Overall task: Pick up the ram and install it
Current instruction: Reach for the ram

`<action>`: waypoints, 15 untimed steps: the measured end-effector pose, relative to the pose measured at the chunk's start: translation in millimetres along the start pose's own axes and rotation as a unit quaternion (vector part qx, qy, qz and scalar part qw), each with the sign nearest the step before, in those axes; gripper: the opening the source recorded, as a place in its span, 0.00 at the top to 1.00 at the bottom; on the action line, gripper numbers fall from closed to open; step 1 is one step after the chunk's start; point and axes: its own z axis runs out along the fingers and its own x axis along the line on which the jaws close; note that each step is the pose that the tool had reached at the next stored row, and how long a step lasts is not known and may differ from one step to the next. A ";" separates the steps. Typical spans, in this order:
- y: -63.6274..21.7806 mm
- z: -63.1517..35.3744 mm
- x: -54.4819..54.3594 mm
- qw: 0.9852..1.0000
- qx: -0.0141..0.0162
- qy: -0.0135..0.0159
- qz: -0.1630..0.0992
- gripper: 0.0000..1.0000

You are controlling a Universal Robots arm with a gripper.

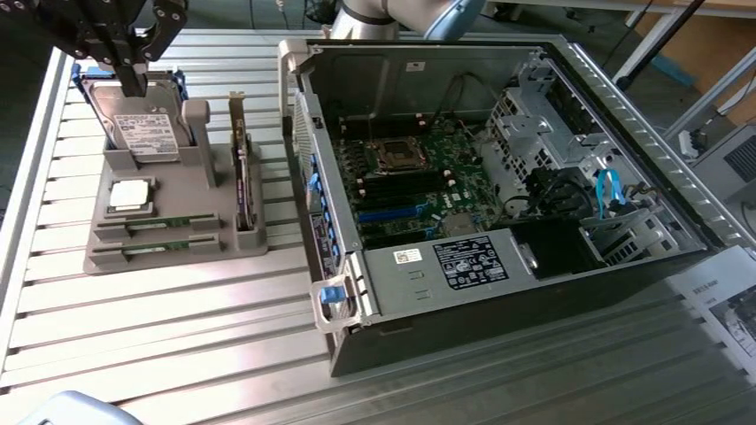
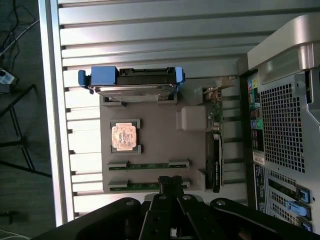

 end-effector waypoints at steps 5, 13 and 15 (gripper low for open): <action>-0.4 0.0 0.2 1.000 0.000 0.000 0.000 0.90; -8.2 -0.3 -0.5 1.000 0.000 0.000 0.000 0.90; -11.0 -0.4 -0.7 1.000 0.000 0.000 0.000 0.90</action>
